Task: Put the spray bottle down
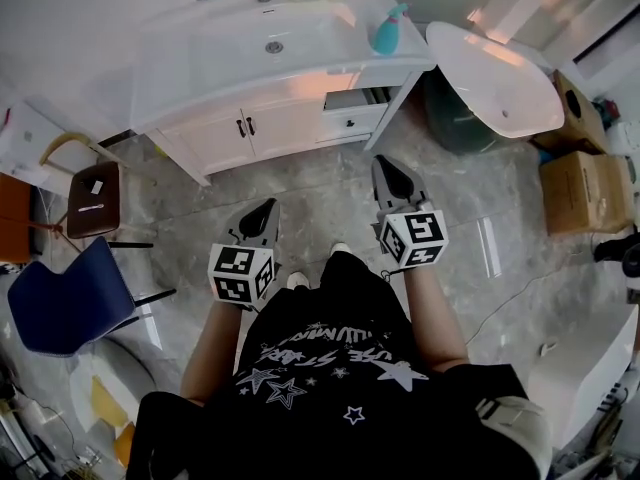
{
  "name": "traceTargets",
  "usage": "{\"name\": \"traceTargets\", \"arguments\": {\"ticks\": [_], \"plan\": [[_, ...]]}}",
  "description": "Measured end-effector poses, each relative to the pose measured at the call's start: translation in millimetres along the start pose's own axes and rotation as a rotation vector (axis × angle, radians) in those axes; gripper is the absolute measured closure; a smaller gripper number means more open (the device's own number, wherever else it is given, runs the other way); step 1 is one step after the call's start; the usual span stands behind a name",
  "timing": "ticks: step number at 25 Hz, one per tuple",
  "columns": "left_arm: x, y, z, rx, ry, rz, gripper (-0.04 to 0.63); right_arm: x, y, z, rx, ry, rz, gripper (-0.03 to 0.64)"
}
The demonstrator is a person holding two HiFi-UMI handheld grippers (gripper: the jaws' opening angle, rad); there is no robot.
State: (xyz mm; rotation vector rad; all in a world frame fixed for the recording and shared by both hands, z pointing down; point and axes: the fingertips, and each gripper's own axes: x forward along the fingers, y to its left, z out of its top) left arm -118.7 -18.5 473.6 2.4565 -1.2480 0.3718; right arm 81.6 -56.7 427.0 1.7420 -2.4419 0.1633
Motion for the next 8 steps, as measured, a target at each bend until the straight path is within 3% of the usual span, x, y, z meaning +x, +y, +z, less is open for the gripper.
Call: {"name": "traceTargets", "arguments": {"ticks": [8], "plan": [[17.2,-22.5,5.6,-0.001,0.009,-0.019,0.58,-8.2,-12.5,-2.8,0.005,0.016,0.025,0.606]]}}
